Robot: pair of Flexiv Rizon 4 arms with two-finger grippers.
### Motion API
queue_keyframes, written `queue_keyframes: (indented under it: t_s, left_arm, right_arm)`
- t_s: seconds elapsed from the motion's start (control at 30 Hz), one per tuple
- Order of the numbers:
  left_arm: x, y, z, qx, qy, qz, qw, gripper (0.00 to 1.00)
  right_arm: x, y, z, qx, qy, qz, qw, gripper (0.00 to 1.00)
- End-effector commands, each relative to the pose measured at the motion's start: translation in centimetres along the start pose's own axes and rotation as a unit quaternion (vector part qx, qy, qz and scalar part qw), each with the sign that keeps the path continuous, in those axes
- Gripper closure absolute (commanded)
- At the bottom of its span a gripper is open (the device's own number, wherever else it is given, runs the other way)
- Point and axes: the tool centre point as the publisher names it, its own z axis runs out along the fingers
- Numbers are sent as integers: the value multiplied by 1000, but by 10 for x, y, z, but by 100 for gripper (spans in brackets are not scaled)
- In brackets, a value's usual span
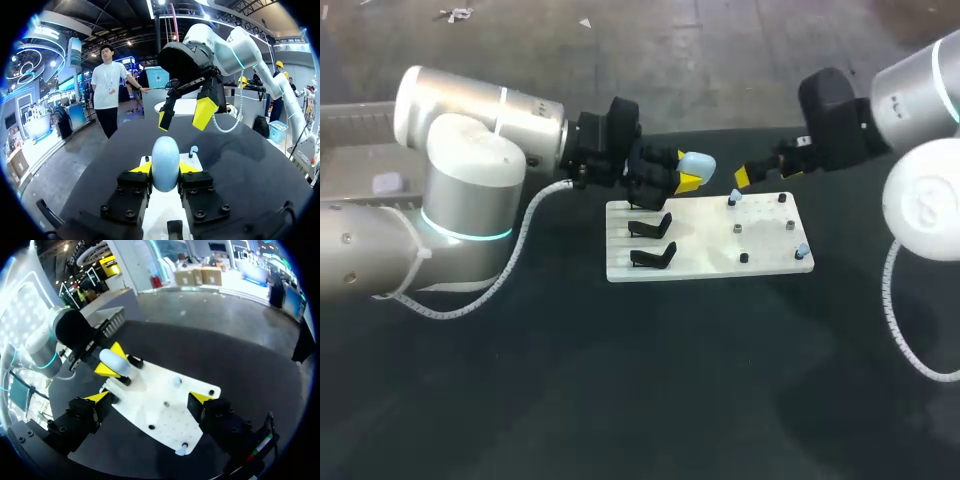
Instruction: Pick up each earbud case from the left stands, insert the matching earbuds, close the lid, and place the case in the box.
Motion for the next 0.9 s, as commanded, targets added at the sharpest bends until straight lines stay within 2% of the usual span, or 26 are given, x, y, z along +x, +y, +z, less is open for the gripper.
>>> queue_keyframes:
  t_s: [0.03, 0.57, 0.83, 0.9]
  left_arm:
    - [0, 1, 4, 2, -1, 2, 1000, 100]
    - [-6, -12, 7, 16, -13, 11, 1000, 100]
    - [-2, -12, 3, 17, -31, 1, 999, 100]
    - [-1, -10, 0, 12, -41, -3, 999, 100]
  right_arm:
    - [-7, 1, 15, -54, 7, -3, 999, 0]
    - [-16, 1, 22, -60, 7, -3, 998, 0]
    - [-20, 3, 13, -49, -5, -4, 999, 0]
    - [-21, 2, 8, -34, -9, -3, 999, 0]
